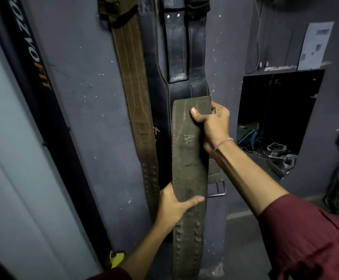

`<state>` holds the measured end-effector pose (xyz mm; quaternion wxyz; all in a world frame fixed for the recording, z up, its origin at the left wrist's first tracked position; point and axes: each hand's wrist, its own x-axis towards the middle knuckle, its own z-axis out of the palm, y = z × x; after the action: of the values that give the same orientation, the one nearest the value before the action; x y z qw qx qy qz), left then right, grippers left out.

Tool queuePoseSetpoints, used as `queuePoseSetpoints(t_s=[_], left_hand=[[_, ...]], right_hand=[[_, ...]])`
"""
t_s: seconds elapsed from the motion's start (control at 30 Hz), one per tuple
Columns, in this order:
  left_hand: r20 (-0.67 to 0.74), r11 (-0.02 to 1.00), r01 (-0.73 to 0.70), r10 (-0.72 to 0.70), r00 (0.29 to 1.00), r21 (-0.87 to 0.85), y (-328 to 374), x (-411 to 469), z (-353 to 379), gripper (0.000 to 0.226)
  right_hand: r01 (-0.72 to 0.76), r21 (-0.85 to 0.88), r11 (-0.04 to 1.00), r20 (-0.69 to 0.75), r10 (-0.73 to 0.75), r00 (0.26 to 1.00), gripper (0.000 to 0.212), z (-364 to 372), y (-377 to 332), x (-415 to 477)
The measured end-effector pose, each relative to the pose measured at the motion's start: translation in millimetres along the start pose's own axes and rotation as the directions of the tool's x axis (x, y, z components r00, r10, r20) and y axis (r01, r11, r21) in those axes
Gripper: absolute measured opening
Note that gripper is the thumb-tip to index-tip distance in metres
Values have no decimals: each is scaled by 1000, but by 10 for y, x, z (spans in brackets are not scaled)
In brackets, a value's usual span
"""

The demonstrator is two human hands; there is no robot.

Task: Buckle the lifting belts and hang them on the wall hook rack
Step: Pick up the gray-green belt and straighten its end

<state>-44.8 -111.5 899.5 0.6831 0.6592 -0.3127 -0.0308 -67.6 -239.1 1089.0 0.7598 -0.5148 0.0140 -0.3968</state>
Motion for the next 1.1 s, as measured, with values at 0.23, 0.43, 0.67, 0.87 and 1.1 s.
queuePoseSetpoints(t_s=[0.23,0.43,0.67,0.87,1.1], left_hand=[[-70,997,58,-61,996,-42,109,-35,148,39],[-160,981,-110,85,983,-158,1036,505,196,35],[-111,919,-26,-19,994,-392,1663,1019,103,8],[-157,904,-123,62,986,-411,1670,1038,145,6],[-174,917,-148,88,981,-371,1615,1105,51,10]], right_hand=[[19,-15,1000,27,-18,999,20,-116,-132,79],[16,-120,993,139,1,990,22,-174,13,-5],[111,-163,980,250,-68,966,45,-356,111,-242],[-110,-292,950,255,188,948,49,-939,777,-860],[-144,-412,900,200,243,949,34,-937,965,-1032]])
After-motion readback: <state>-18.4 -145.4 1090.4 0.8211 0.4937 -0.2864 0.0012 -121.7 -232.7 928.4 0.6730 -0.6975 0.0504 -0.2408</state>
